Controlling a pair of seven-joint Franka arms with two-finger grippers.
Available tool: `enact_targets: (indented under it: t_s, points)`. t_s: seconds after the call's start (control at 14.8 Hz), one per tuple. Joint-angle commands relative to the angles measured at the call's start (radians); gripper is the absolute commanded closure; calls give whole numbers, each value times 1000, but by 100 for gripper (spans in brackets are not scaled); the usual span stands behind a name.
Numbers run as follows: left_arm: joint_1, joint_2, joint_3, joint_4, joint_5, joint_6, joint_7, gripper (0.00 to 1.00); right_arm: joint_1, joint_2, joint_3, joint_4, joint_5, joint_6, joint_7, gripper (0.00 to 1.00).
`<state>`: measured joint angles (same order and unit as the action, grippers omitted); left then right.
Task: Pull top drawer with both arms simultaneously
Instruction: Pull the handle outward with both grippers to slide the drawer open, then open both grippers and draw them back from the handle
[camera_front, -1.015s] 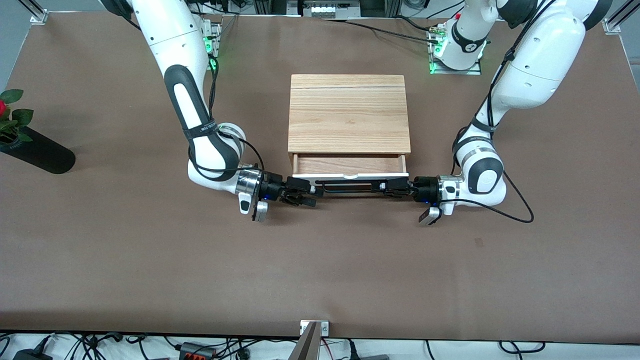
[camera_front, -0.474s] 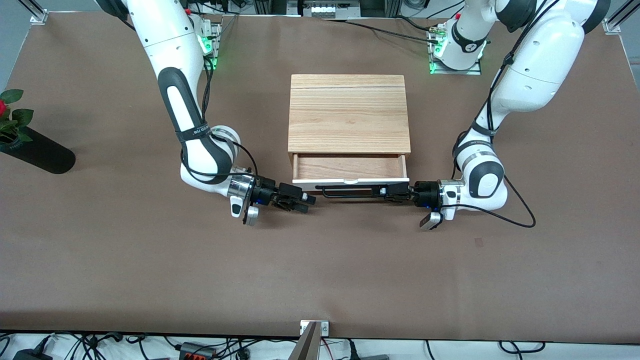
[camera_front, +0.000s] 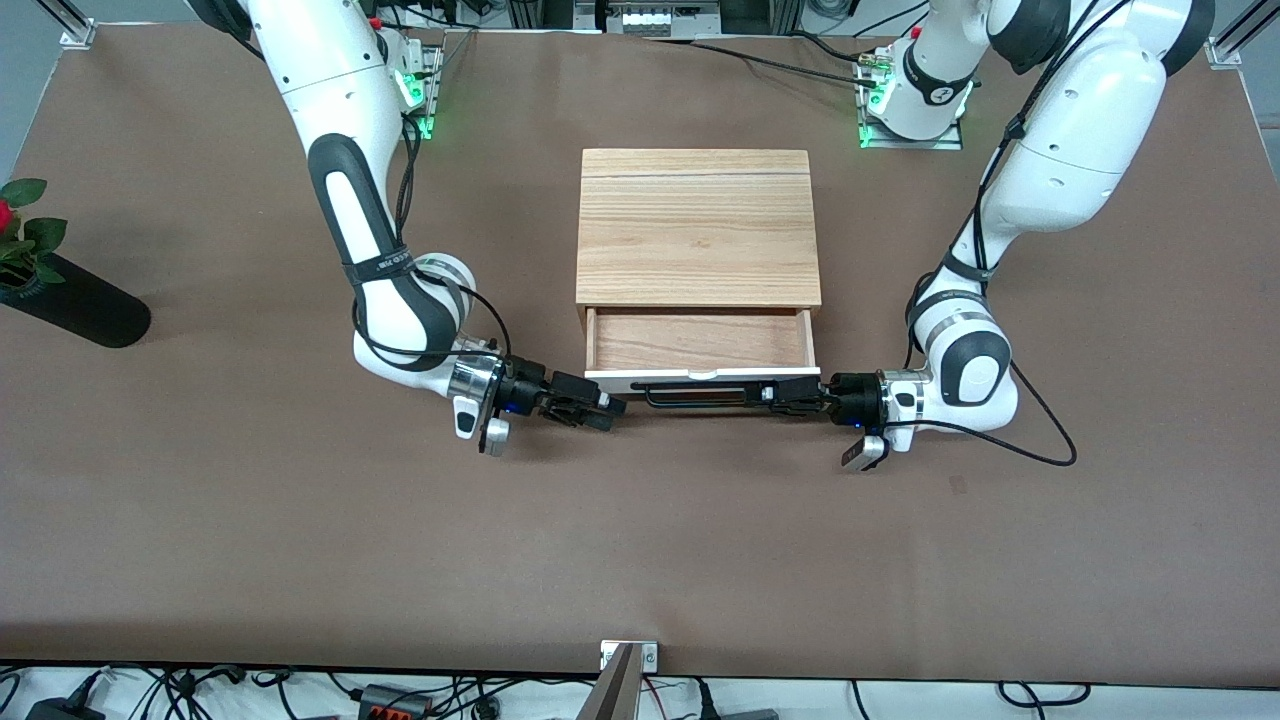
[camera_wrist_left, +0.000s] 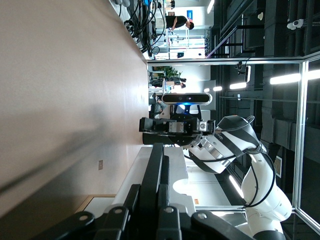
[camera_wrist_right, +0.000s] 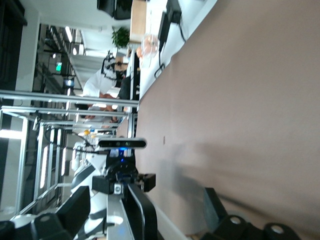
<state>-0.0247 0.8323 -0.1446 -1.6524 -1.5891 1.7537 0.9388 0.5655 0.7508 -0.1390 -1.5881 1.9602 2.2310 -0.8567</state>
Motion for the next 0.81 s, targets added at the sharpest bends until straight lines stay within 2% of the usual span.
enact_targets:
  t_s: [0.0,0.34,0.47,0.74]
  points:
    - [9,-1,-6,37,-3,-5,-40,0,13,-48,1,-12,-4,132,73,0]
    - [12,-13,-1,54,0,-6,-57,0,43,-67,7,-21,-7,338,87,0]
    - [11,-15,29,110,68,-6,-86,0,63,-67,9,-21,-7,407,97,0]
    - [20,-30,59,215,246,-6,-198,0,63,-67,9,-19,-7,411,120,0]
